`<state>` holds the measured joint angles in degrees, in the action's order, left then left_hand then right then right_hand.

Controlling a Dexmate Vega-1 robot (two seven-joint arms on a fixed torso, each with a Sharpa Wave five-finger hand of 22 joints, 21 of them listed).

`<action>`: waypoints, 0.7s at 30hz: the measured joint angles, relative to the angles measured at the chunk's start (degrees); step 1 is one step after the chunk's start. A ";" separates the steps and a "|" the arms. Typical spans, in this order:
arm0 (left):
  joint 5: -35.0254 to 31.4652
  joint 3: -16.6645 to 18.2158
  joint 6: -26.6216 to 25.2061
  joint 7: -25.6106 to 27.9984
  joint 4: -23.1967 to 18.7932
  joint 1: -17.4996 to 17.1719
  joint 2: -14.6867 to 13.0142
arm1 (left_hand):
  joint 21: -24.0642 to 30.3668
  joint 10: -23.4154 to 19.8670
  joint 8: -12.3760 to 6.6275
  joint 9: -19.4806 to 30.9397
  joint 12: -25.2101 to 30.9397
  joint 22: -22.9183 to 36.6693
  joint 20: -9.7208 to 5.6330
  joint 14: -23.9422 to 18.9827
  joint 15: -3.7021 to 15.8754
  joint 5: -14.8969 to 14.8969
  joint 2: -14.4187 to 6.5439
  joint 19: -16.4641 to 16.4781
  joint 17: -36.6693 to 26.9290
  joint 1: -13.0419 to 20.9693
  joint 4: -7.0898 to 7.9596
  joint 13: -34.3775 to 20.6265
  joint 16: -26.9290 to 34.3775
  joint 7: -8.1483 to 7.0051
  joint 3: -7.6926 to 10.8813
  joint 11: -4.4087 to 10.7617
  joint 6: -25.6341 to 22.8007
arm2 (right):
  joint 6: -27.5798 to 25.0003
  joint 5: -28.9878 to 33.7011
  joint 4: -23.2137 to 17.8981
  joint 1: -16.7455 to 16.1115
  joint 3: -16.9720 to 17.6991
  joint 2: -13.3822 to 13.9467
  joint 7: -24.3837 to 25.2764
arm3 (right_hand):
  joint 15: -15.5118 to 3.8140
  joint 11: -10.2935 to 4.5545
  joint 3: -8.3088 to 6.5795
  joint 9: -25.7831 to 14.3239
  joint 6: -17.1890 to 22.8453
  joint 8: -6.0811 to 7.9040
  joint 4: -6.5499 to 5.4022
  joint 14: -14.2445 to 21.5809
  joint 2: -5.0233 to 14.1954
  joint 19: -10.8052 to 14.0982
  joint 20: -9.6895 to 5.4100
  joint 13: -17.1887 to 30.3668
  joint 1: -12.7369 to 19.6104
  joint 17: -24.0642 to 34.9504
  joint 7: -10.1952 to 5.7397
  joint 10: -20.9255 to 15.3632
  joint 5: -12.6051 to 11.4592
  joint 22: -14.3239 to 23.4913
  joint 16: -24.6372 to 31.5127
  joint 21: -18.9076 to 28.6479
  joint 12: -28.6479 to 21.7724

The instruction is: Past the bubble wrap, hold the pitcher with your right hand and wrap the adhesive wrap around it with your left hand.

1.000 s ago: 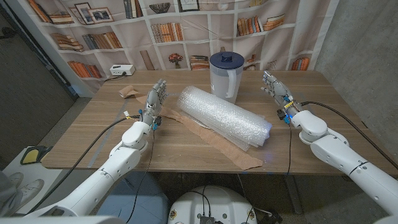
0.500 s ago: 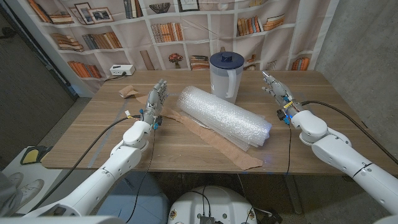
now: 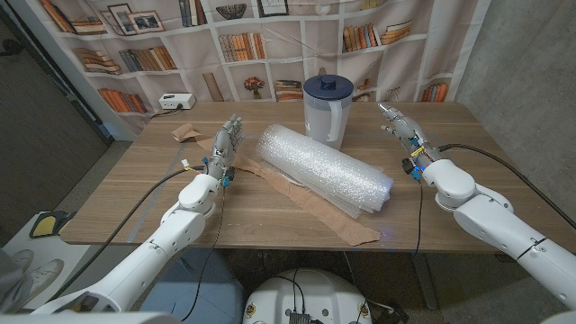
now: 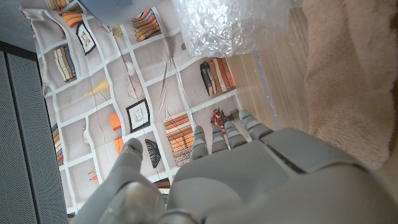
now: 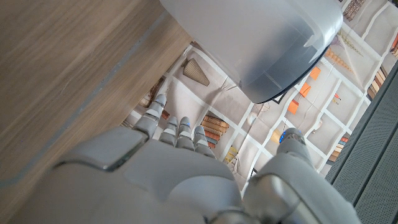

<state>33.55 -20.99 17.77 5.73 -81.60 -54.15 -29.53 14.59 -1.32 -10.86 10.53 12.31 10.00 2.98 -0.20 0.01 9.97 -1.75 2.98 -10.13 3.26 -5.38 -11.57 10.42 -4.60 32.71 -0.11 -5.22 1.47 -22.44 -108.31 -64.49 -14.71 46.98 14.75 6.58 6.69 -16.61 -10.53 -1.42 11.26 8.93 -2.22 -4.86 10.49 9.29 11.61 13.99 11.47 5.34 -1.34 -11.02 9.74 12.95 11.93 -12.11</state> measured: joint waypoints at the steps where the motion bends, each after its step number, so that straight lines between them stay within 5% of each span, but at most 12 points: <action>1: 0.00 -0.01 -0.01 -0.03 0.03 0.02 0.01 | 0.00 0.00 0.00 0.00 0.00 0.00 0.00 0.00 0.00 0.00 0.00 0.00 0.00 0.00 0.00 0.00 0.00 -0.09 0.00 0.00 -0.09 | -0.01 0.01 0.00 0.00 0.00 0.00 0.01 | 0.12 -0.23 0.00 0.00 0.00 0.00 0.00 0.61 -0.20 0.42 0.30 0.00 0.20 0.00 0.00 -0.24 0.00 0.00 0.06 0.24 -0.25; 6: 0.02 -0.16 0.00 -0.12 0.50 0.33 0.24 | -0.41 0.00 0.00 0.00 0.00 0.00 0.00 0.00 0.00 0.00 0.00 0.00 0.00 0.00 0.00 0.00 0.00 0.09 0.00 0.00 -0.52 | -0.85 0.93 -0.60 -0.44 0.23 0.13 1.04 | -0.77 -0.50 0.00 0.00 0.44 0.00 0.00 2.51 0.22 2.42 0.99 0.00 1.27 0.14 0.18 -1.75 0.00 0.00 0.64 0.56 -0.65; 10: 0.04 -0.19 0.00 -0.19 0.78 0.48 0.35 | -0.40 0.00 0.00 0.00 0.00 0.00 0.00 0.00 0.00 0.00 0.00 0.00 0.00 0.00 0.00 0.00 0.00 0.09 0.00 0.00 -0.52 | -1.24 1.45 -1.92 -1.22 0.62 0.32 1.68 | 0.80 -1.22 0.00 0.00 0.93 0.00 0.00 4.98 0.22 4.94 2.28 0.27 2.01 0.14 -0.31 -2.65 0.00 0.00 1.48 1.09 -0.88; 21: 0.22 -0.21 0.00 -0.20 0.93 0.53 0.44 | -0.61 0.00 0.00 0.00 0.00 0.00 0.00 0.00 0.00 0.00 0.00 -0.01 -0.15 0.00 0.01 0.00 0.00 0.09 0.00 0.00 -0.52 | -1.52 1.96 -2.77 -2.19 1.19 -0.21 2.57 | 0.04 -0.75 -0.56 0.00 1.33 0.00 -0.09 4.68 0.44 5.96 2.68 0.27 3.45 0.14 0.09 -2.18 0.00 -0.01 1.21 1.09 -0.88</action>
<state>33.77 -21.20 17.78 5.53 -80.67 -53.62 -29.09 13.98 -1.32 -10.86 10.53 12.31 10.01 2.97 -0.20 0.01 9.97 -1.75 2.97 -10.28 3.26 -5.38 -11.57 10.42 -4.51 32.71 -0.11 -5.74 -0.05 -20.48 -111.08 -66.68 -13.52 46.77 17.32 6.62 5.94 -17.17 -10.53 -0.09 11.26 8.85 2.46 -4.42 16.45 11.97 11.88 17.44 11.60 5.43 -3.51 -11.02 9.74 14.16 13.02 -12.99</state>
